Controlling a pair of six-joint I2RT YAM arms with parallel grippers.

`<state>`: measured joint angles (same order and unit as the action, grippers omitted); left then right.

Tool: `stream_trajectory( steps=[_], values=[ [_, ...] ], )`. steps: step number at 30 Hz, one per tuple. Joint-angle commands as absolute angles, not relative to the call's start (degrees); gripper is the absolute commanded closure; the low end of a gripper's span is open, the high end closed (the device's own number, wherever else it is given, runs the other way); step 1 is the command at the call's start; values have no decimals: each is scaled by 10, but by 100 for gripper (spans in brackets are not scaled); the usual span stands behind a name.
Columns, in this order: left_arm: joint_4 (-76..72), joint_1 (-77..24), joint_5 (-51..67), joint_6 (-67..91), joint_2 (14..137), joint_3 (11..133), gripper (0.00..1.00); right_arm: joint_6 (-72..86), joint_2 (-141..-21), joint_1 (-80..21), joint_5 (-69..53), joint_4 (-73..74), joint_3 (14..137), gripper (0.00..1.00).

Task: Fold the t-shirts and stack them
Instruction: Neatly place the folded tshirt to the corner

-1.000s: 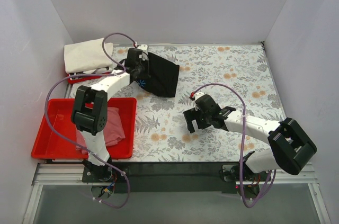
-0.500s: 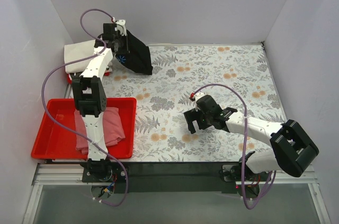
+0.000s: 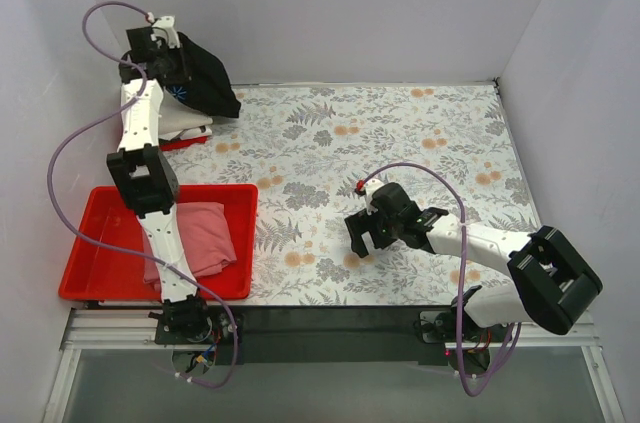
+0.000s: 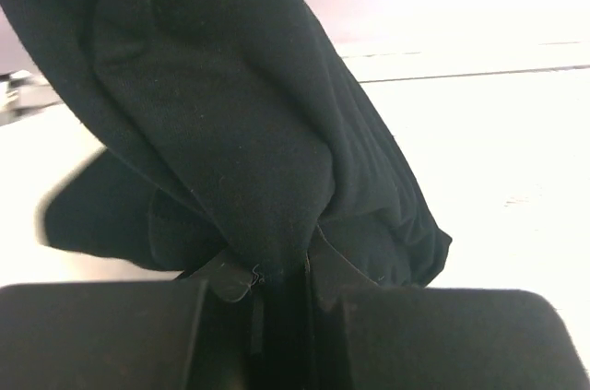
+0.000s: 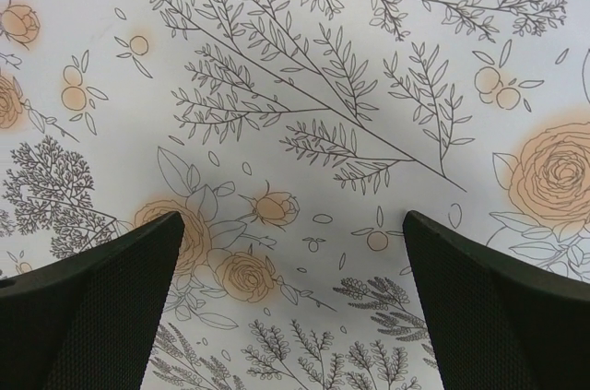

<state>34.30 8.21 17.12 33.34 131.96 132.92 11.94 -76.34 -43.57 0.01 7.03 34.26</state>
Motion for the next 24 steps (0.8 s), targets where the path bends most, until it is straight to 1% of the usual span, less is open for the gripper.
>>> stream_trajectory(
  steps=[1,3,8,12,15,16,17,18,19,21,22,24],
  values=[
    [319,141,221,320,1273,1359,100,117,-772,-437,-32,43,336,5],
    [319,159,236,319,1270,1353,100,117,-774,-438,-38,39,337,5],
    [251,213,265,323,1248,1260,100,117,-778,-440,-40,38,338,6],
    [240,239,295,340,1272,1258,100,120,-780,-442,-39,38,335,7],
    [221,239,272,344,1286,1240,100,120,-787,-444,-41,38,338,6],
    [214,239,258,348,1292,1239,97,121,-787,-444,-41,39,339,7],
    [210,239,222,356,1303,1240,87,120,-787,-446,-42,38,341,7],
    [208,239,205,362,1309,1245,74,120,-788,-447,-43,39,341,6],
    [208,239,192,374,1314,1248,41,120,-789,-447,-44,39,341,6],
    [208,239,162,384,1317,1252,16,121,-788,-448,-43,38,341,6],
    [209,238,155,388,1316,1252,8,121,-787,-448,-42,39,342,6],
    [212,238,143,395,1303,1250,8,121,-786,-448,-40,38,345,6]
  ],
)
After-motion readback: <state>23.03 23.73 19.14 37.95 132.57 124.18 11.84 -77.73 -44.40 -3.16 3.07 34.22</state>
